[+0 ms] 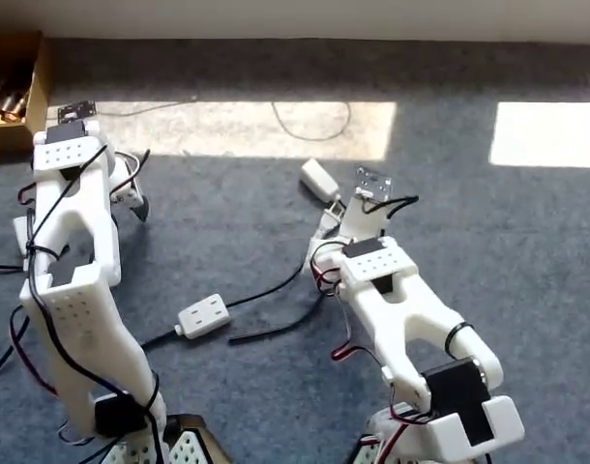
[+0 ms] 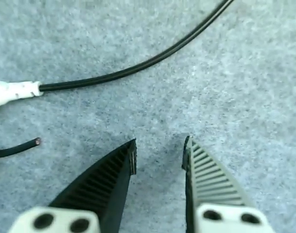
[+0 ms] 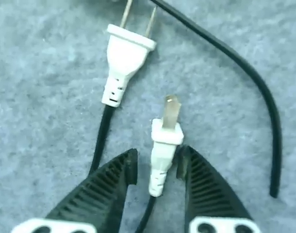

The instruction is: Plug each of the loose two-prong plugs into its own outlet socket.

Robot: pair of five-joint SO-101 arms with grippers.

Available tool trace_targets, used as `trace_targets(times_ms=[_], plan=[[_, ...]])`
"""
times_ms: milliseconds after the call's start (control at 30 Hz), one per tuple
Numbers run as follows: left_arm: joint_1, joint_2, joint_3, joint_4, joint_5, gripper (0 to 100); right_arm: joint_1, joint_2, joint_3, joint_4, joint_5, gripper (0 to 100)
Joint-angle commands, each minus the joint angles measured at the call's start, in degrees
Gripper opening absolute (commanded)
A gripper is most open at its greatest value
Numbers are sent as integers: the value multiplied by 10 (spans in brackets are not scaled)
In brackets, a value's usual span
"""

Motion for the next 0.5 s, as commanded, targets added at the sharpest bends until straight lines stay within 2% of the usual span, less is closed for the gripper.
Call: trace_targets(times_ms=[0, 300, 467], plan=[[-2, -5, -5, -6, 4, 179, -5, 7, 5, 15, -4, 8], [-2, -5, -5, -5, 4, 179, -8, 8, 7, 15, -4, 23], [-2, -5, -5, -5, 4, 179, -52, 7, 9, 27, -1, 23]])
